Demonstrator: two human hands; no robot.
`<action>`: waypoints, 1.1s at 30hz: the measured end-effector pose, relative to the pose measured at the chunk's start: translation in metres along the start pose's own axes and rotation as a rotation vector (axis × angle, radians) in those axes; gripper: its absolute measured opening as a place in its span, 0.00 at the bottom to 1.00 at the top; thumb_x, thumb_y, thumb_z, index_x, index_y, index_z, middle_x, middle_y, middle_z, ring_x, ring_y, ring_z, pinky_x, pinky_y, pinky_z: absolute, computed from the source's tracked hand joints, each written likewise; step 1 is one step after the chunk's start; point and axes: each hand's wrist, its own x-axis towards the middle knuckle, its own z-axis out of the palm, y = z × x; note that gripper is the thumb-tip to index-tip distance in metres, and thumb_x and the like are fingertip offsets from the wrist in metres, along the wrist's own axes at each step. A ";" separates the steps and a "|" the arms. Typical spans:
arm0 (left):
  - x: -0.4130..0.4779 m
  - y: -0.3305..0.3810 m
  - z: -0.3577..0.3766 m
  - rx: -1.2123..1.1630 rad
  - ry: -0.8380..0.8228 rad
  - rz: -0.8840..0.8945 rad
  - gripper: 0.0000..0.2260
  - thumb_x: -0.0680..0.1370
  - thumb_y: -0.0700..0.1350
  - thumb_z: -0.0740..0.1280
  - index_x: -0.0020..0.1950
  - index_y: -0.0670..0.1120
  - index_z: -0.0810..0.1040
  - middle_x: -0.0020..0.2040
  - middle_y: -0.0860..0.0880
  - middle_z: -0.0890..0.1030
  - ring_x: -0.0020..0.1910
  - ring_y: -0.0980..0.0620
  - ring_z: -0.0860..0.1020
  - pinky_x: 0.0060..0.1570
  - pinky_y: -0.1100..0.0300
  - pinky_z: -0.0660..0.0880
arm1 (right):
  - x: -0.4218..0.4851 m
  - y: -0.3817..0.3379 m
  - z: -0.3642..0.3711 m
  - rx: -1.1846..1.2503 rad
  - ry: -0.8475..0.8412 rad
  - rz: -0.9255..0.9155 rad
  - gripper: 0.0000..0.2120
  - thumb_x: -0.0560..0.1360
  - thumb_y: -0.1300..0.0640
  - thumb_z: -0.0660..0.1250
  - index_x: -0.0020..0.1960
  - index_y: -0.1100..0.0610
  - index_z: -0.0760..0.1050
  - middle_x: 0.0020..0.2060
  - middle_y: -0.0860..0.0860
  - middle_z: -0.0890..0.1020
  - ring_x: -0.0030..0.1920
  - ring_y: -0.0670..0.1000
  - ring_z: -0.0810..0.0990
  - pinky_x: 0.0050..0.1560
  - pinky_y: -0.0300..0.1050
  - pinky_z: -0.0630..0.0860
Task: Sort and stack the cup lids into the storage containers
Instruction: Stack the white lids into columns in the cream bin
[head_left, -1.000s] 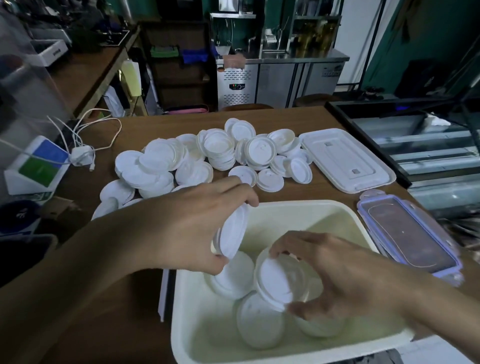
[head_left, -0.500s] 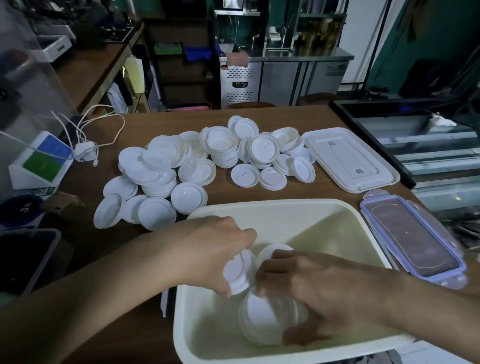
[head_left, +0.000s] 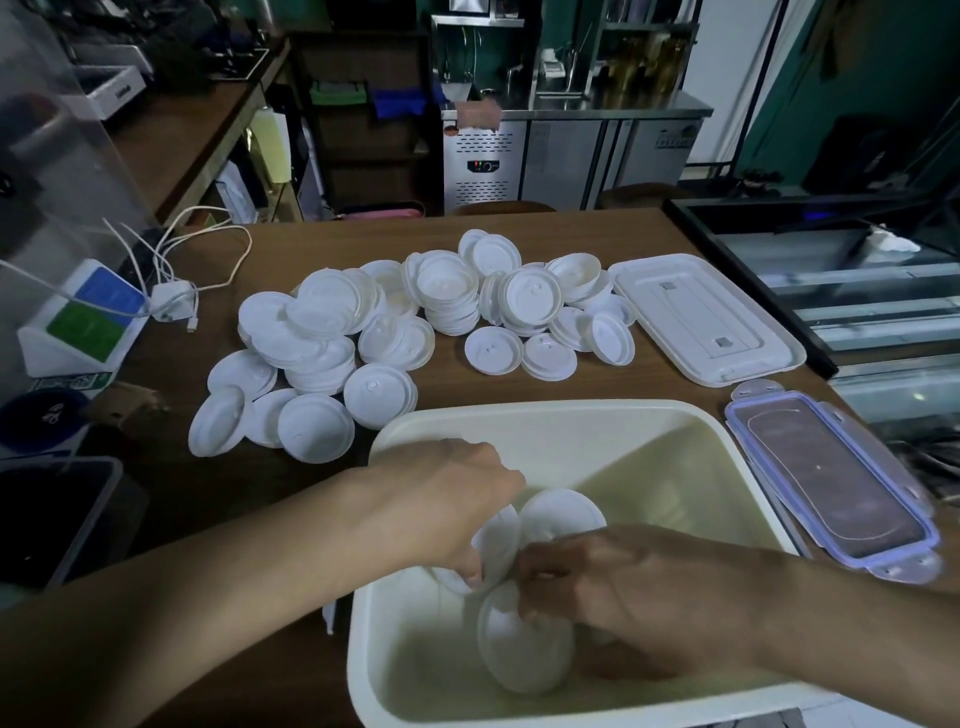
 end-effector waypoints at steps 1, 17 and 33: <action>-0.001 -0.002 0.000 -0.023 -0.002 0.000 0.27 0.72 0.58 0.78 0.65 0.52 0.72 0.54 0.53 0.71 0.53 0.48 0.73 0.50 0.51 0.76 | -0.001 -0.001 -0.003 0.007 -0.001 0.011 0.21 0.76 0.52 0.69 0.69 0.49 0.73 0.68 0.46 0.72 0.65 0.52 0.76 0.61 0.50 0.78; -0.009 -0.013 0.001 0.050 0.061 0.084 0.19 0.78 0.54 0.73 0.67 0.57 0.74 0.49 0.57 0.67 0.52 0.50 0.71 0.50 0.53 0.74 | -0.008 -0.004 -0.007 0.146 -0.045 0.046 0.19 0.77 0.55 0.65 0.68 0.52 0.77 0.71 0.46 0.73 0.71 0.44 0.71 0.70 0.44 0.72; -0.001 -0.001 0.008 0.133 0.045 0.060 0.16 0.75 0.51 0.75 0.59 0.48 0.78 0.49 0.50 0.70 0.50 0.44 0.76 0.45 0.51 0.76 | -0.009 -0.003 -0.006 0.146 -0.073 0.096 0.22 0.78 0.55 0.66 0.72 0.54 0.75 0.75 0.46 0.71 0.73 0.45 0.71 0.74 0.40 0.67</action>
